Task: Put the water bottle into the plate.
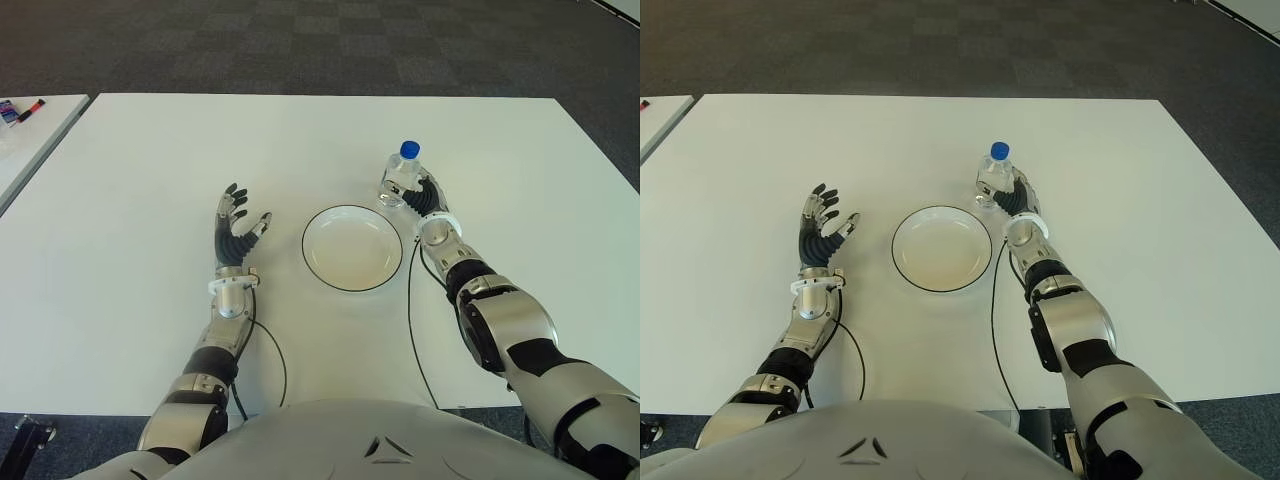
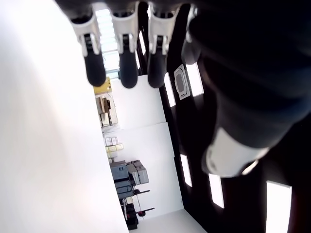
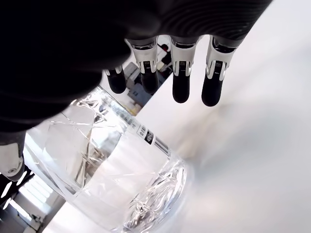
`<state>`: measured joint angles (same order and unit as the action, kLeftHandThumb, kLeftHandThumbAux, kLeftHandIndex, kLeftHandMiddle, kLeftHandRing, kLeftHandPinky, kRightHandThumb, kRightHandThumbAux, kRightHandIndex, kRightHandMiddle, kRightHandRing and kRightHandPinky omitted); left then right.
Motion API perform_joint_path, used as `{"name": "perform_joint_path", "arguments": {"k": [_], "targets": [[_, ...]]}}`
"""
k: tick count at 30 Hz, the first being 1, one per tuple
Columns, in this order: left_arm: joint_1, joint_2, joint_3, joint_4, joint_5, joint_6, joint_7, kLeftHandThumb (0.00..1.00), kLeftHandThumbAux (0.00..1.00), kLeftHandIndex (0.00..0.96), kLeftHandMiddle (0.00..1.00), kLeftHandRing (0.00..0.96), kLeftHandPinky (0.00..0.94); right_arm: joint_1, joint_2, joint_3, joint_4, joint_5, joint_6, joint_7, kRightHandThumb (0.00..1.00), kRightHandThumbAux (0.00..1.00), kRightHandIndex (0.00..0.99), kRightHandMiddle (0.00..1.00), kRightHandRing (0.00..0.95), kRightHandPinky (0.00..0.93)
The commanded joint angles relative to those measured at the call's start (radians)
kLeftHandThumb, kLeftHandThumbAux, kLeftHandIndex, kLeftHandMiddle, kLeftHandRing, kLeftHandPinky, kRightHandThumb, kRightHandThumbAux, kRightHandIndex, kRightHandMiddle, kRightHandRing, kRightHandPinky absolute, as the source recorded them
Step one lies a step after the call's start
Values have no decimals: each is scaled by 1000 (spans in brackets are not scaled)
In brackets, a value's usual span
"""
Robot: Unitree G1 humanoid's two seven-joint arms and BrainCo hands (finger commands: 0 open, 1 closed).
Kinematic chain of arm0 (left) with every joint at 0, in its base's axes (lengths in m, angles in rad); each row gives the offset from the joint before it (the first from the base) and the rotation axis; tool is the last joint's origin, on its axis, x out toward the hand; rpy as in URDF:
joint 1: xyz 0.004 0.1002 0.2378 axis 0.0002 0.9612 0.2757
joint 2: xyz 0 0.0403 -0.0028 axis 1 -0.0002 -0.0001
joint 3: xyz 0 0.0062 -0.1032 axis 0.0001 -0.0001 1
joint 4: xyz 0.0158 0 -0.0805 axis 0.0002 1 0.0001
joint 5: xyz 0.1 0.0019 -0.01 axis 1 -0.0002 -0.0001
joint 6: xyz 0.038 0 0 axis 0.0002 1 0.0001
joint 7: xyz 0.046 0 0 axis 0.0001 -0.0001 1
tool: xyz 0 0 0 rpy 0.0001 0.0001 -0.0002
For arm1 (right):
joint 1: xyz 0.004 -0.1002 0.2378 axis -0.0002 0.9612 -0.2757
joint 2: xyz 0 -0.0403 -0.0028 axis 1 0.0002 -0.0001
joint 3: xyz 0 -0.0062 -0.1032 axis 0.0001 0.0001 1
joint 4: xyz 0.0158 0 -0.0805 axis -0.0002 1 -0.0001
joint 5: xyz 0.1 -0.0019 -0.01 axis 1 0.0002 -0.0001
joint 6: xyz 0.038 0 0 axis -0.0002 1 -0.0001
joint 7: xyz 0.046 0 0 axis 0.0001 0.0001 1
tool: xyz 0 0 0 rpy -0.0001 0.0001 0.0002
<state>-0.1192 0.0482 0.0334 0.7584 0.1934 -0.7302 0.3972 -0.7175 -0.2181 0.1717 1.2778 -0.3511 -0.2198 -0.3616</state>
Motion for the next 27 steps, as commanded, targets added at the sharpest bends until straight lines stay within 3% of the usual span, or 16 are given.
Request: {"name": "perform_joint_path", "arguments": {"k": [1, 11, 27], "targets": [[21, -3, 7, 35, -7, -1, -4, 232, 800, 131, 209, 215, 241, 12, 4, -3, 11, 0, -2, -5, 444, 416, 11, 70, 103, 174], [21, -4, 6, 36, -12, -2, -6, 224, 794, 126, 208, 213, 233, 15, 7, -6, 7, 3, -5, -10, 423, 413, 21, 79, 109, 186], [20, -2, 3, 38, -6, -1, -3, 212, 782, 127, 215, 222, 244, 24, 16, -39, -3, 29, -33, -29, 478, 450, 234, 199, 207, 275]]}}
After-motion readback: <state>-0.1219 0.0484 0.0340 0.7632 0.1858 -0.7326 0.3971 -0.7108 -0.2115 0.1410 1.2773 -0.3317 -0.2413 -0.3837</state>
